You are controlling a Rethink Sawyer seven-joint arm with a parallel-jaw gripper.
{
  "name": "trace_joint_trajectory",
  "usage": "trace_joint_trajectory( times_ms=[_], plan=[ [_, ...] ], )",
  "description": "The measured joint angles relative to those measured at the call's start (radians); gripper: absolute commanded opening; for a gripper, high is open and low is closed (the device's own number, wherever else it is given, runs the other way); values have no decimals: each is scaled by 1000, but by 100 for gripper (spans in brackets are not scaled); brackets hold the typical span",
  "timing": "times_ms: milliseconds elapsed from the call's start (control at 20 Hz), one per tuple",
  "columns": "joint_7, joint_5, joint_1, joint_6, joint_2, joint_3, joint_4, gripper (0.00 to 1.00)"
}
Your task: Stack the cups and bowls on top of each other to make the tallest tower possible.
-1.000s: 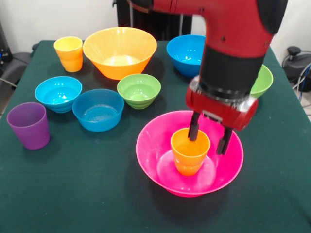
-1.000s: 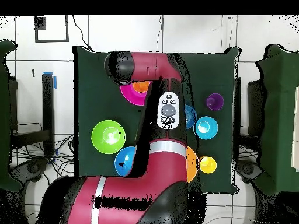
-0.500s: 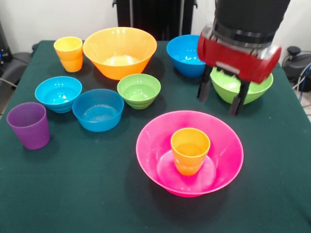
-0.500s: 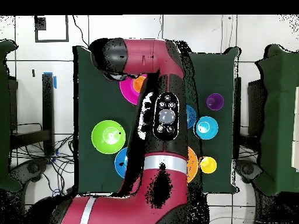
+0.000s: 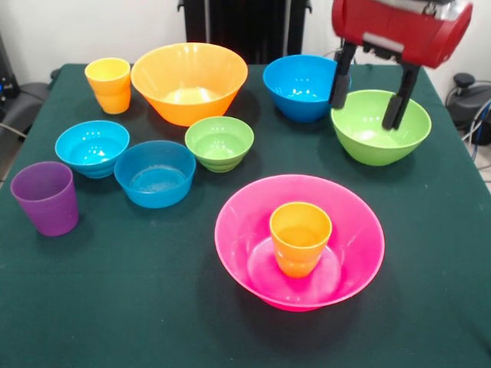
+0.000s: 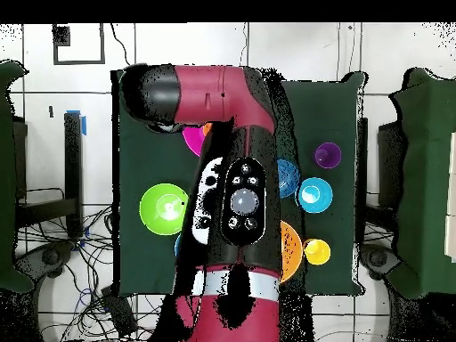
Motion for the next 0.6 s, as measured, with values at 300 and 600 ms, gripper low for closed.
trace_joint_trajectory(
  times_ms=[300,600],
  plan=[
    [0,34,26,-16,-41,-4,103,100],
    [0,48,38,-61,-44,-4,152,100]
  ],
)
